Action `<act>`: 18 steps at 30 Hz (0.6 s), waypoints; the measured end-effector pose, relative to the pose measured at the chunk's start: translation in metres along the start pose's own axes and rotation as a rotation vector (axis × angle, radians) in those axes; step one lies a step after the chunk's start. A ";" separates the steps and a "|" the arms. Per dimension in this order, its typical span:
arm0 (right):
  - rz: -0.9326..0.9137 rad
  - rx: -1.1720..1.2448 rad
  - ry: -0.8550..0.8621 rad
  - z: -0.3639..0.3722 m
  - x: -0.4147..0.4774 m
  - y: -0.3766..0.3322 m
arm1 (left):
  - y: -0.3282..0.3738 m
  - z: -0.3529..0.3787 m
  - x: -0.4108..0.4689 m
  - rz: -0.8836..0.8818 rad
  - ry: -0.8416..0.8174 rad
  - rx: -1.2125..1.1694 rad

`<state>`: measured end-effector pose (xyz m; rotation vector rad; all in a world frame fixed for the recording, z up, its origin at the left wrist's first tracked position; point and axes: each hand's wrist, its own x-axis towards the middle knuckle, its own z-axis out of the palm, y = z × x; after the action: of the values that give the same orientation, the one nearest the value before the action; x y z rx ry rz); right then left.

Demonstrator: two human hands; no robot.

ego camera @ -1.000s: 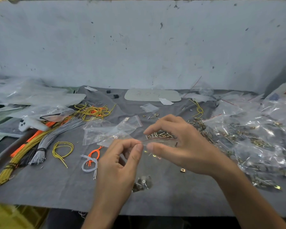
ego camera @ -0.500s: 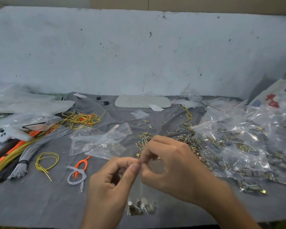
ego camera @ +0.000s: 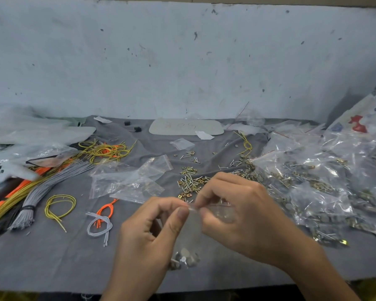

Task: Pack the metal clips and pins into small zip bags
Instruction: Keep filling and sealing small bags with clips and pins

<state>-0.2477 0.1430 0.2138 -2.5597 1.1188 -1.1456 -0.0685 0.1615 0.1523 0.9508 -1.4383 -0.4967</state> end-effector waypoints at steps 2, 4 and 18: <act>-0.028 -0.017 0.002 0.001 0.001 -0.002 | 0.002 0.001 -0.001 0.010 -0.003 -0.006; -0.047 -0.041 0.021 0.003 0.001 -0.002 | 0.003 0.002 -0.001 0.006 -0.005 -0.025; -0.036 -0.057 0.132 0.002 -0.005 -0.005 | 0.012 0.005 0.000 0.078 0.001 0.040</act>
<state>-0.2455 0.1500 0.2112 -2.5900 1.1535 -1.3268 -0.0760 0.1674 0.1609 0.9234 -1.4833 -0.4112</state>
